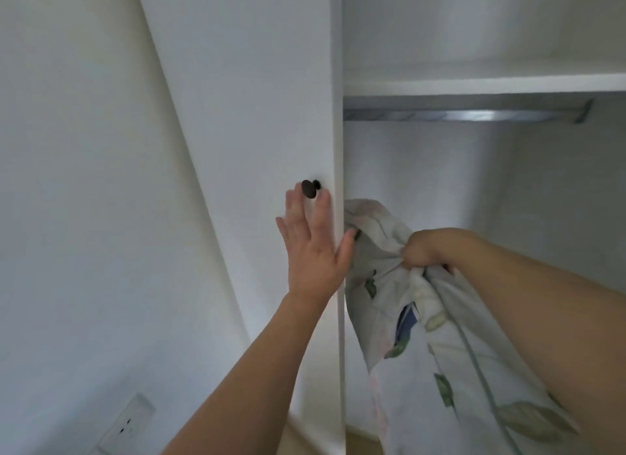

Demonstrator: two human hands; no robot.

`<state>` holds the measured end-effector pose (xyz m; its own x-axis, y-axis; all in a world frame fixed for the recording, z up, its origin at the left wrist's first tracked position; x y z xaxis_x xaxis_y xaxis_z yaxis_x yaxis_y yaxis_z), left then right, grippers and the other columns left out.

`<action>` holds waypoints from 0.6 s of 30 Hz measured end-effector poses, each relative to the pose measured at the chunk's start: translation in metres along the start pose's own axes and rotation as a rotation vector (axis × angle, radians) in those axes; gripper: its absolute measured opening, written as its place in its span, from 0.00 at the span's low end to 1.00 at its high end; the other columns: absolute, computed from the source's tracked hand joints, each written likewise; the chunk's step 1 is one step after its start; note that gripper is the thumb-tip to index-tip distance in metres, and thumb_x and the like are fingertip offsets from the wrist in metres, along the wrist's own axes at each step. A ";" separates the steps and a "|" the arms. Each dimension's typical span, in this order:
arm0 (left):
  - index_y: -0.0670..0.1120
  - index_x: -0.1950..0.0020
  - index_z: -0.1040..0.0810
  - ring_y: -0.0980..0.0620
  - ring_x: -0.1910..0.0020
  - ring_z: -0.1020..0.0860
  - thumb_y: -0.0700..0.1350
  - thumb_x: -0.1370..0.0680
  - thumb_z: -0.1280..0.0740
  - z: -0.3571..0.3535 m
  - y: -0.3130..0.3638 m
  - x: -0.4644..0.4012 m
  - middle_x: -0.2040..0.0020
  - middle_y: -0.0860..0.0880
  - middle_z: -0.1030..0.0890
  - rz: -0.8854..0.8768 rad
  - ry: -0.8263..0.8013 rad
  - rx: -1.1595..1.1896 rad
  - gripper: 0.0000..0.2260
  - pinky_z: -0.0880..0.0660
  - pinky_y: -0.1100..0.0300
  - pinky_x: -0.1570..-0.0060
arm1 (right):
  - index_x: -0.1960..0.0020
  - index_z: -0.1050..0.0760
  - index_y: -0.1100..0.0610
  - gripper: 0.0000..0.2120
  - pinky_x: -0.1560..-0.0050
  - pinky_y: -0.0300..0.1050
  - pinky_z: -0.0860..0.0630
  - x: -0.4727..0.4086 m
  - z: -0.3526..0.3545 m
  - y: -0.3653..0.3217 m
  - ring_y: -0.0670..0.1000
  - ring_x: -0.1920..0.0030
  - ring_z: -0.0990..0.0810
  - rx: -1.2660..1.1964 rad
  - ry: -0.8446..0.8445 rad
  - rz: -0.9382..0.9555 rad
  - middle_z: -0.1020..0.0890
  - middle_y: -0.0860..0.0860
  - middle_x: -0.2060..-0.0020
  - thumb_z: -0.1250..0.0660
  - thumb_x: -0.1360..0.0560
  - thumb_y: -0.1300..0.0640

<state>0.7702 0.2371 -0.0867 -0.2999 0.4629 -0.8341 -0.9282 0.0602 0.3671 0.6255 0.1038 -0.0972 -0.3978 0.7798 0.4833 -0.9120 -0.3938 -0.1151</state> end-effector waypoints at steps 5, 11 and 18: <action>0.55 0.22 0.65 0.37 0.23 0.61 0.57 0.24 0.39 -0.071 -0.022 -0.014 0.22 0.40 0.58 -0.006 -0.100 -0.146 0.41 0.56 0.22 0.35 | 0.34 0.33 0.64 0.21 0.63 0.44 0.27 -0.014 0.005 0.042 0.52 0.62 0.27 -0.056 -0.010 -0.151 0.24 0.57 0.47 0.41 0.22 0.53; 0.55 0.21 0.60 0.36 0.23 0.61 0.52 0.30 0.35 -0.124 -0.030 -0.042 0.22 0.38 0.55 0.029 -0.087 -0.189 0.45 0.57 0.19 0.39 | 0.36 0.33 0.66 0.18 0.58 0.47 0.28 -0.032 0.014 0.066 0.54 0.65 0.28 -0.141 -0.029 -0.294 0.31 0.56 0.65 0.44 0.20 0.55; 0.56 0.21 0.58 0.38 0.23 0.61 0.52 0.28 0.38 -0.157 -0.041 -0.053 0.21 0.45 0.63 -0.033 -0.018 -0.204 0.41 0.62 0.20 0.39 | 0.36 0.31 0.66 0.17 0.53 0.46 0.27 -0.058 0.005 0.077 0.60 0.42 0.23 -0.204 -0.045 -0.346 0.24 0.57 0.55 0.45 0.19 0.57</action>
<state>0.7893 0.0714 -0.1223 -0.2666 0.4793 -0.8362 -0.9633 -0.1043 0.2473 0.5784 0.0259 -0.1302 -0.0633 0.8256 0.5607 -0.9943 -0.0040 -0.1064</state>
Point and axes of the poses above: each hand's wrist, its own x-axis away from the middle knuckle, its own z-axis out of the back of the hand, y = z × x, the point moved 5 cm from there along -x, towards the middle knuckle
